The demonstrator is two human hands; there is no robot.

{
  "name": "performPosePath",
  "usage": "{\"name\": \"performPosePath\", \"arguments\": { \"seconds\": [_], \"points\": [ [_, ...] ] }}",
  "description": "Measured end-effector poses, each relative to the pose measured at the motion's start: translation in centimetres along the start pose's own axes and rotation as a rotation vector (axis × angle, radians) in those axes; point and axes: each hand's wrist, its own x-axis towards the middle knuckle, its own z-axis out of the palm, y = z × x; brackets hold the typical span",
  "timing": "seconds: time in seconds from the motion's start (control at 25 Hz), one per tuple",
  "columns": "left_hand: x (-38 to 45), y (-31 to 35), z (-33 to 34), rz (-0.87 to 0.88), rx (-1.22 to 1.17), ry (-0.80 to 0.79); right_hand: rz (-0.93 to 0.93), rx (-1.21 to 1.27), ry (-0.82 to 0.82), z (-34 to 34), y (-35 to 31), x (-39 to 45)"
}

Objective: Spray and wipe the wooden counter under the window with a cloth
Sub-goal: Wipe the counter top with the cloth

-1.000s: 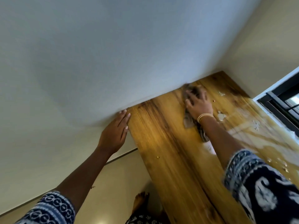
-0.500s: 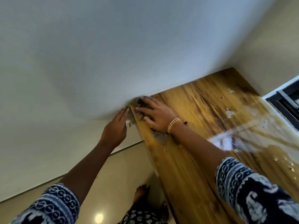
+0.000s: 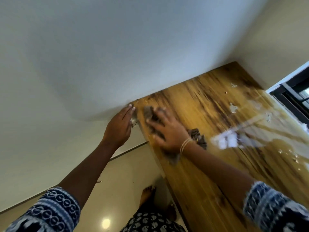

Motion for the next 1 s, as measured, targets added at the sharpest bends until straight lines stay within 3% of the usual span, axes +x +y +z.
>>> {"name": "performPosePath", "arguments": {
  "seconds": [0.08, 0.16, 0.24, 0.36, 0.44, 0.48, 0.52, 0.64, 0.72, 0.76, 0.92, 1.0],
  "points": [
    [0.9, 1.0, 0.1, 0.010, -0.036, 0.001, -0.257, 0.048, -0.053, 1.0, -1.1, -4.3],
    [2.0, 2.2, 0.4, 0.046, -0.040, -0.002, -0.288, 0.020, -0.064, -0.1, 2.1, -4.7],
    [3.2, 3.8, 0.7, 0.090, -0.043, -0.025, -0.033, -0.042, 0.013, -1.9, 7.3, -3.7],
    [5.7, 6.1, 1.6, 0.117, -0.060, -0.048, 0.524, -0.045, 0.090, -4.7, 15.2, -3.4],
    [7.4, 7.7, 2.5, 0.133, -0.059, -0.082, 0.851, 0.014, 0.125, -5.4, 16.7, -3.3],
    [8.3, 8.4, 3.0, 0.137, -0.061, -0.091, 0.899, 0.007, 0.128, -5.2, 15.8, -2.9],
    [9.2, 9.1, 3.6, 0.134, -0.070, -0.097, 0.813, -0.025, 0.147, -4.6, 14.4, -2.7],
    [12.4, 11.1, 5.0, 0.110, -0.111, -0.105, 0.217, -0.110, 0.056, -2.0, 10.1, -4.4],
    [14.5, 12.5, 6.0, 0.103, -0.142, -0.106, 0.102, -0.059, 0.031, -2.5, 12.2, -4.7],
    [15.5, 13.3, 6.4, 0.108, -0.152, -0.118, 0.176, -0.040, 0.066, -3.2, 14.3, -4.3],
    [18.9, 16.6, 8.5, 0.132, -0.136, -0.206, 0.830, -0.027, 0.112, -6.2, 23.8, -7.0],
    [20.2, 17.5, 9.8, 0.102, -0.105, -0.238, 1.028, -0.026, 0.159, -6.5, 27.1, -11.0]
  ]
}}
